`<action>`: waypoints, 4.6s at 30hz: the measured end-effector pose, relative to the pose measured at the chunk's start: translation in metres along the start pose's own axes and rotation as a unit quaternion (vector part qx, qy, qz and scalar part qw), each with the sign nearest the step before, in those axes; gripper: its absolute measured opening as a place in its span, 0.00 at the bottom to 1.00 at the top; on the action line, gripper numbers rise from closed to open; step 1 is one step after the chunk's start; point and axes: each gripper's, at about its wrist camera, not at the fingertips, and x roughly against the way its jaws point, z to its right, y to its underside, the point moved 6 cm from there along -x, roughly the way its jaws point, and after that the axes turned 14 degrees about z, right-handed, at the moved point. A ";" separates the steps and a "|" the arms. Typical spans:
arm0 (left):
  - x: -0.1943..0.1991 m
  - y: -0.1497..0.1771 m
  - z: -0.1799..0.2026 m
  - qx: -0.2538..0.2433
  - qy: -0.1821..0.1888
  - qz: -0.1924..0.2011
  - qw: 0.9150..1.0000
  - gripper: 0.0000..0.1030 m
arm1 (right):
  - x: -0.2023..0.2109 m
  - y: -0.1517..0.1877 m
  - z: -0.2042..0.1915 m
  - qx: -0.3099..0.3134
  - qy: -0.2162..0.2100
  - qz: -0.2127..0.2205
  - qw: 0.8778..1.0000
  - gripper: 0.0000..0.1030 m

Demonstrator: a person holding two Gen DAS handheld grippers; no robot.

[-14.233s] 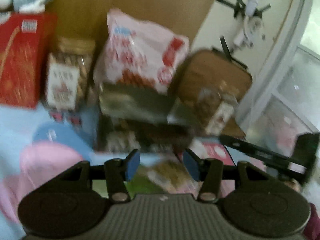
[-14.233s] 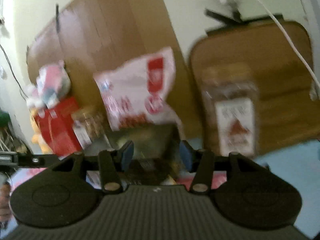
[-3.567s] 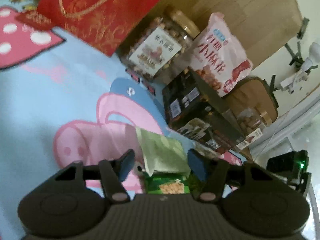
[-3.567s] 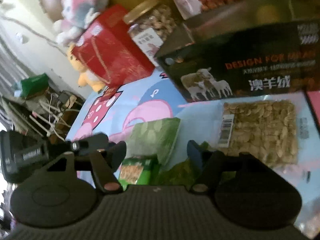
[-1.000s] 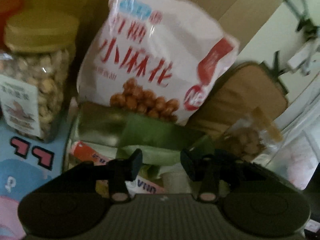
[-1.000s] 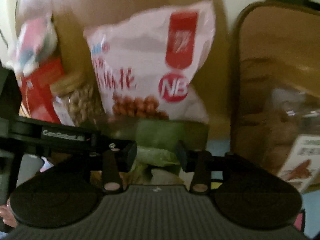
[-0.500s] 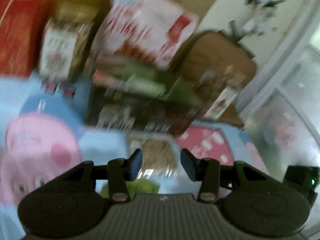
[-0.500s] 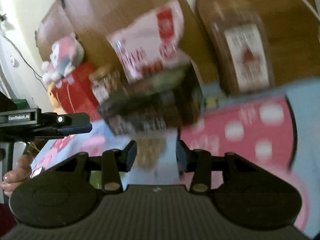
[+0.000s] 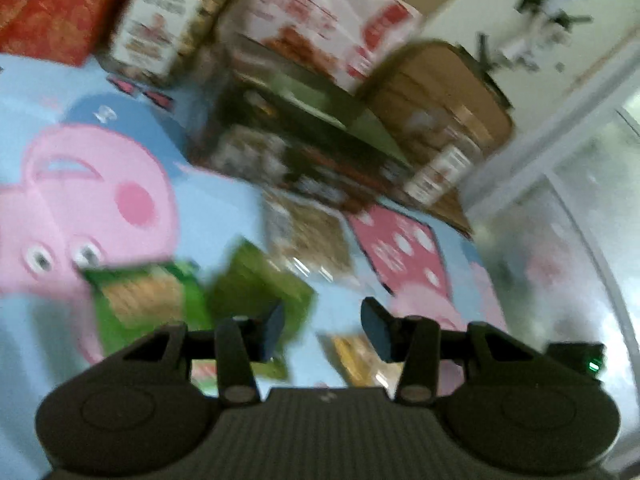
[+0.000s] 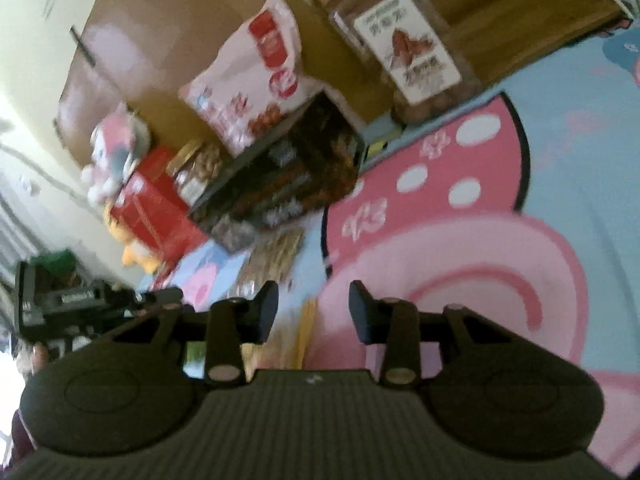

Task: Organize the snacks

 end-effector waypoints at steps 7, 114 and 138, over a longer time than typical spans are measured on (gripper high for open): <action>-0.020 0.038 0.031 -0.022 0.013 -0.047 0.999 0.46 | 0.007 0.015 -0.007 -0.010 -0.017 -0.005 1.000 0.40; 0.044 -0.076 -0.023 -0.043 -0.023 0.147 0.988 0.27 | -0.105 0.043 -0.184 0.370 -0.097 0.004 0.924 0.33; -0.055 -0.146 -0.019 -0.034 -0.024 0.136 0.990 0.27 | -0.194 -0.056 -0.121 0.259 -0.010 0.040 0.965 0.32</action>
